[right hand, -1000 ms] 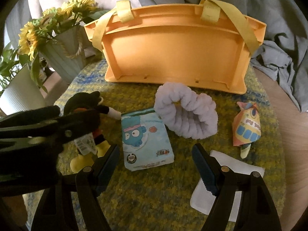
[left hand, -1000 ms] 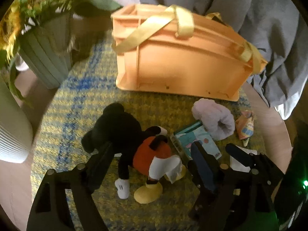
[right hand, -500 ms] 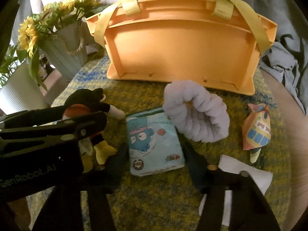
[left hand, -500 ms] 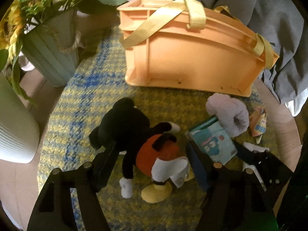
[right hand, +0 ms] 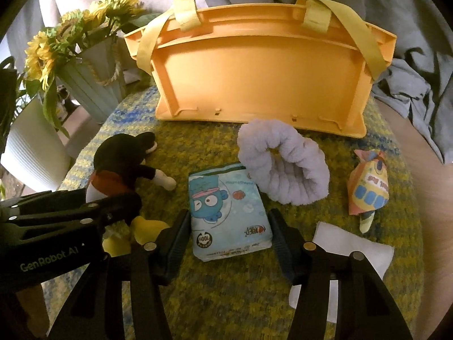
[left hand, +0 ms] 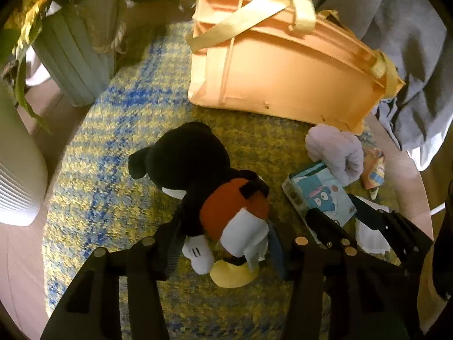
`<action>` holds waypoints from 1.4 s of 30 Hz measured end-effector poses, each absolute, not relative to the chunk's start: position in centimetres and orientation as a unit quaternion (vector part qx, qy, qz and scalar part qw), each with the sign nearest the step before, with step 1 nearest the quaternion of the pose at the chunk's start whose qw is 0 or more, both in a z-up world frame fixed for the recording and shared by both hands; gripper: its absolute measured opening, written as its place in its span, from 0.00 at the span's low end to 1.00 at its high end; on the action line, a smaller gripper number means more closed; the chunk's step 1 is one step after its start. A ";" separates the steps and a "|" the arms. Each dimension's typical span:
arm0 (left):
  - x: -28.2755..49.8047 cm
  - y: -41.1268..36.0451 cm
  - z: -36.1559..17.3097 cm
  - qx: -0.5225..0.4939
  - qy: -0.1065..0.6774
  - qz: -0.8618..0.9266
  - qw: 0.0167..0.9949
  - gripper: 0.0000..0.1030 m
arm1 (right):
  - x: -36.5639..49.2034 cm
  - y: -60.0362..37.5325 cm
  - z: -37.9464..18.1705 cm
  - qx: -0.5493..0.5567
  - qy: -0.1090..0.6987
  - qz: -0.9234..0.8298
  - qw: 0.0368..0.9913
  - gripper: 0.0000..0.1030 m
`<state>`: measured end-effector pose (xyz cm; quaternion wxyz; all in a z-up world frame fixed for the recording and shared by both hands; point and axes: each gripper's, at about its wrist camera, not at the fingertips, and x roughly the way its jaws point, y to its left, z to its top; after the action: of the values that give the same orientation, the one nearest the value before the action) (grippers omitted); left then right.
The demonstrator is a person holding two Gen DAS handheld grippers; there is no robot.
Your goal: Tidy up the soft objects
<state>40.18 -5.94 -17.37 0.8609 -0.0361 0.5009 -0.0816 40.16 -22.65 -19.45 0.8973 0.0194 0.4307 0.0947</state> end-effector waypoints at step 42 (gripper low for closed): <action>33.8 -6.4 -6.9 0.010 0.342 -0.129 0.931 0.47 | 33.4 -24.5 -7.9 0.065 0.310 0.067 0.946 0.54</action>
<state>33.80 -6.41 -6.86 0.9308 0.0100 0.3419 -0.1292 33.36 -24.52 -7.88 0.9462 0.0654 0.3097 0.0674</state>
